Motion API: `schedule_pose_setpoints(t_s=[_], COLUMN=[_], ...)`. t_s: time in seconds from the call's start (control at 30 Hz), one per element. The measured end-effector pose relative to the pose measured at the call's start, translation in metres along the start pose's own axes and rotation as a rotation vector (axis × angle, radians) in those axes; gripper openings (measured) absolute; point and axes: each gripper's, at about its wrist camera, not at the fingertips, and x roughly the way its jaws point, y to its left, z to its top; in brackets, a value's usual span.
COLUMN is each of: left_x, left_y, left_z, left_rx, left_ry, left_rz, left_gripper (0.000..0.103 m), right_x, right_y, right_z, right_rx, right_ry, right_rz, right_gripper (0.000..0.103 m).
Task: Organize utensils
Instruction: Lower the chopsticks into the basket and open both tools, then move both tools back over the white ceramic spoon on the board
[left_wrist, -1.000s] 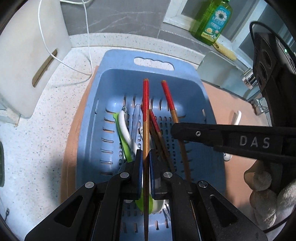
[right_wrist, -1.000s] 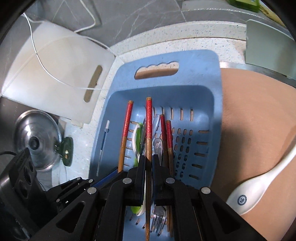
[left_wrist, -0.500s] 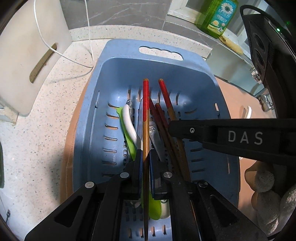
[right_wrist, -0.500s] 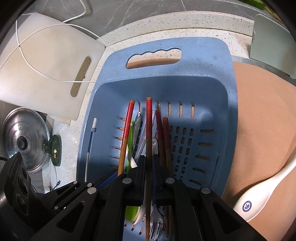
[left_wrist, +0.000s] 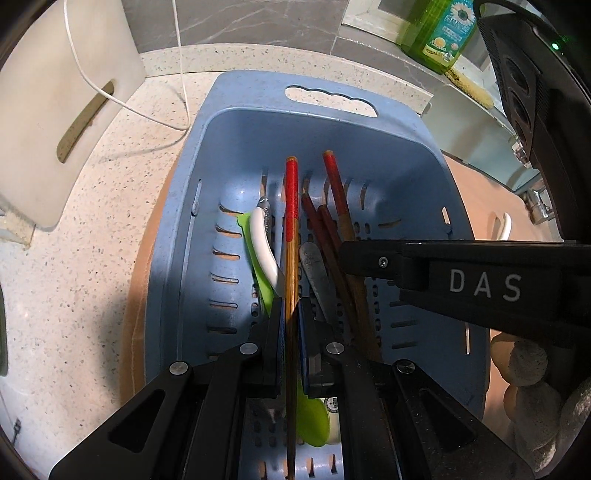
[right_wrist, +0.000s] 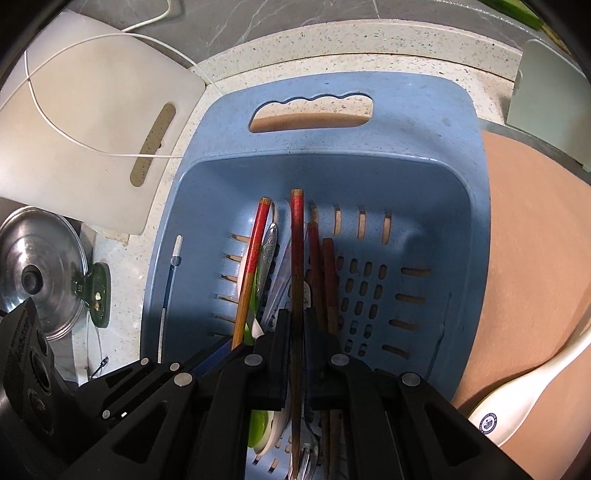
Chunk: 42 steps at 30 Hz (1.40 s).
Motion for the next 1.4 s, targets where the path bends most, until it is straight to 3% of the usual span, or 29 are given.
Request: schedule_pose_setpoints(t_s=[0.27, 0.4, 0.53, 0.83, 1.0, 1.07, 1.2, 1.37, 1.4], left_x=[0.001, -0.003, -0.013, -0.048, -0.068, -0.07, -0.07, -0.055, -0.049], left_y=[0.001, 0.0, 0.0, -0.008, -0.028, -0.042, -0.072, -0.119, -0.13], left_z=[0.004, 0.004, 0.002, -0.004, -0.006, -0.003, 0.001, 0.008, 0.01], left_rx=[0.0, -0.006, -0.007, -0.003, 0.033, 0.05, 0.101, 0.202, 0.226], left_ry=[0.003, 0.0, -0.02, -0.082, -0.12, -0.127, -0.127, -0.096, -0.08], left_rz=[0.005, 0.003, 0.013, 0.024, 0.004, -0.01, -0.047, -0.094, -0.104], left_gripper=[0.006, 0.012, 0.012, 0.012, 0.012, 0.012, 0.023, 0.024, 0.028], right_x=[-0.001, -0.007, -0.023, -0.076, -0.114, -0.131, -0.156, -0.177, -0.179], right_y=[0.0, -0.003, -0.007, -0.027, -0.061, -0.082, -0.122, -0.163, -0.169], right_z=[0.001, 0.0, -0.002, -0.016, -0.03, -0.036, -0.048, -0.062, -0.065], right_rx=[-0.021, -0.029, -0.045, -0.096, -0.119, -0.107, -0.093, -0.075, -0.07], right_ry=[-0.001, -0.006, -0.031, -0.109, -0.186, -0.229, -0.282, -0.311, -0.316], right_rz=[-0.013, -0.004, 0.018, 0.088, 0.115, 0.111, 0.089, 0.043, 0.036], right_gripper=[0.006, 0.008, 0.018, 0.023, 0.034, 0.034, 0.037, 0.038, 0.038])
